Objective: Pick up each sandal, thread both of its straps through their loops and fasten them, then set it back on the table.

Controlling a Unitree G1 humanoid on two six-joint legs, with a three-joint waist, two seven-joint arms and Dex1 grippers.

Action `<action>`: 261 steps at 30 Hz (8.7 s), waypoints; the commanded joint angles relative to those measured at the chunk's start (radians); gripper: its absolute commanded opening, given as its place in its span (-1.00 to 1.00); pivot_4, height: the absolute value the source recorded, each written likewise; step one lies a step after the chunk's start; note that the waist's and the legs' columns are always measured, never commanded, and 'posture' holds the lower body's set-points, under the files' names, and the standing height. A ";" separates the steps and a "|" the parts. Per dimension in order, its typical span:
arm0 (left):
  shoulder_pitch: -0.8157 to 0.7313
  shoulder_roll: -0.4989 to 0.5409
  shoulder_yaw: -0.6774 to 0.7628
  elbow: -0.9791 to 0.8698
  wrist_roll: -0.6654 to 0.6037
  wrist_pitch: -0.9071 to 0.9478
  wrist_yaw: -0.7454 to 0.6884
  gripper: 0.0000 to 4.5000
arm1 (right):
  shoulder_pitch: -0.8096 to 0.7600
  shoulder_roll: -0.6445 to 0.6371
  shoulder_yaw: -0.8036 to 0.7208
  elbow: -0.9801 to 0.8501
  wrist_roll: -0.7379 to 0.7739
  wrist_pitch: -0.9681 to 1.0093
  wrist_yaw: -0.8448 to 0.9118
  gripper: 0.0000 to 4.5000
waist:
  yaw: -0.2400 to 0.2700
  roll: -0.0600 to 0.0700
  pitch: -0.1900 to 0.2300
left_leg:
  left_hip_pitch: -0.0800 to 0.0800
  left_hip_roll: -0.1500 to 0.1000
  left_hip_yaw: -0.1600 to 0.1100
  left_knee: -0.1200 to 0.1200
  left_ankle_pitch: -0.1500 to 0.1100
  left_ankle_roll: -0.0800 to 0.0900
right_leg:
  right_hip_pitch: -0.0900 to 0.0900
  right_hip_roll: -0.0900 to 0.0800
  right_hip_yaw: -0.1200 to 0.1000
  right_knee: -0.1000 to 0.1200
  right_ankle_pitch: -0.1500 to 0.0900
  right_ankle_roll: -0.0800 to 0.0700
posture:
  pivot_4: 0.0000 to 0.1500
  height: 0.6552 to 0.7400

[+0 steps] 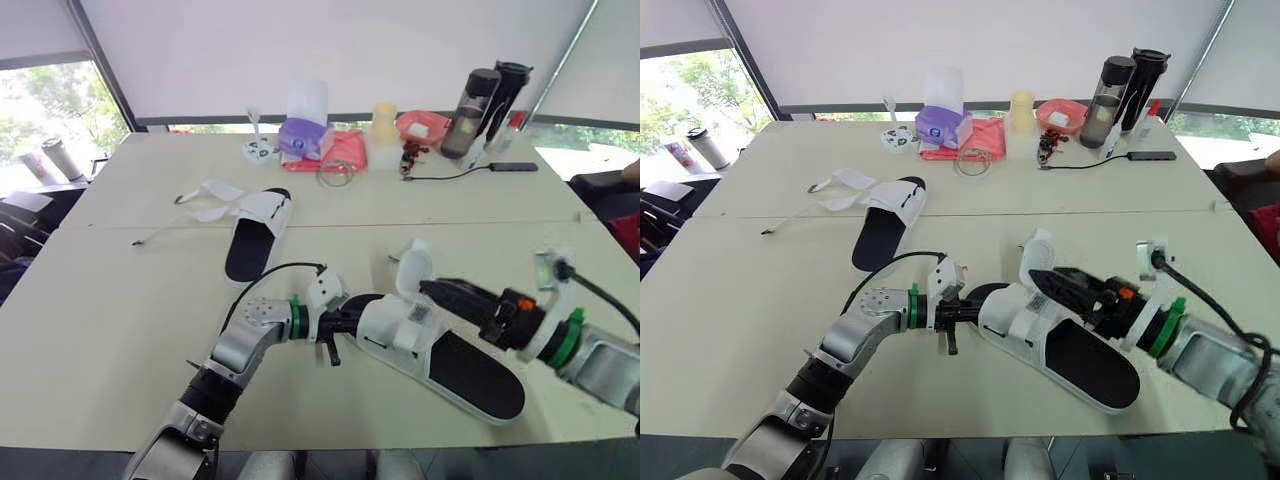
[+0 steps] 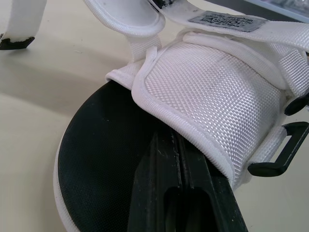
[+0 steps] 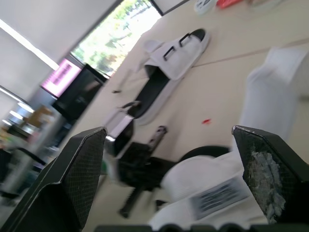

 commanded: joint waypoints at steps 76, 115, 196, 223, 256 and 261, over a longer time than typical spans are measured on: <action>0.020 -0.004 -0.004 0.038 0.024 -0.006 0.040 -1.00 | -0.191 0.226 -0.009 0.336 -0.330 0.220 0.061 -0.97 | -0.001 0.001 0.000 | 0.000 -0.001 0.000 0.000 0.000 0.000 | 0.000 0.000 0.000 0.001 0.000 0.001 | 1.00 1.00; 0.013 0.014 -0.024 -0.092 -0.074 0.146 -0.037 -1.00 | -0.209 0.190 -0.181 0.243 -0.363 0.263 0.093 0.98 | -0.008 0.002 -0.001 | 0.002 0.000 0.001 -0.002 0.000 0.000 | -0.001 0.000 0.001 0.002 0.000 0.001 | 1.00 1.00; -0.042 -0.096 -0.009 0.075 -0.088 0.157 0.000 -1.00 | -0.393 0.067 0.401 0.622 -2.103 -1.994 0.299 -0.98 | -0.028 0.002 0.000 | 0.012 -0.002 0.002 -0.008 0.002 -0.003 | 0.003 0.000 0.003 0.008 0.004 0.008 | 1.00 1.00; -0.057 -0.111 0.026 0.089 -0.115 0.211 0.005 -1.00 | -0.286 0.006 0.311 0.504 -2.293 -2.003 -0.194 0.98 | -0.027 0.002 0.000 | 0.014 -0.002 0.002 -0.008 0.003 -0.005 | 0.003 0.001 0.005 0.010 0.002 0.004 | 1.00 1.00; -0.058 -0.073 -0.024 0.061 -0.061 0.124 -0.017 -1.00 | 0.203 0.024 0.254 -0.122 0.086 -0.074 -0.056 0.98 | -0.025 -0.001 0.000 | 0.009 0.001 0.003 -0.007 0.000 0.000 | 0.006 -0.002 0.004 -0.003 0.000 -0.001 | 1.00 1.00; -0.055 -0.073 -0.022 0.059 -0.061 0.126 -0.016 -1.00 | 0.112 0.111 0.308 -0.079 0.016 -0.043 -0.070 0.98 | -0.024 -0.002 0.000 | 0.009 0.001 0.003 -0.007 0.000 0.000 | 0.006 0.000 0.004 -0.003 0.000 0.000 | 1.00 1.00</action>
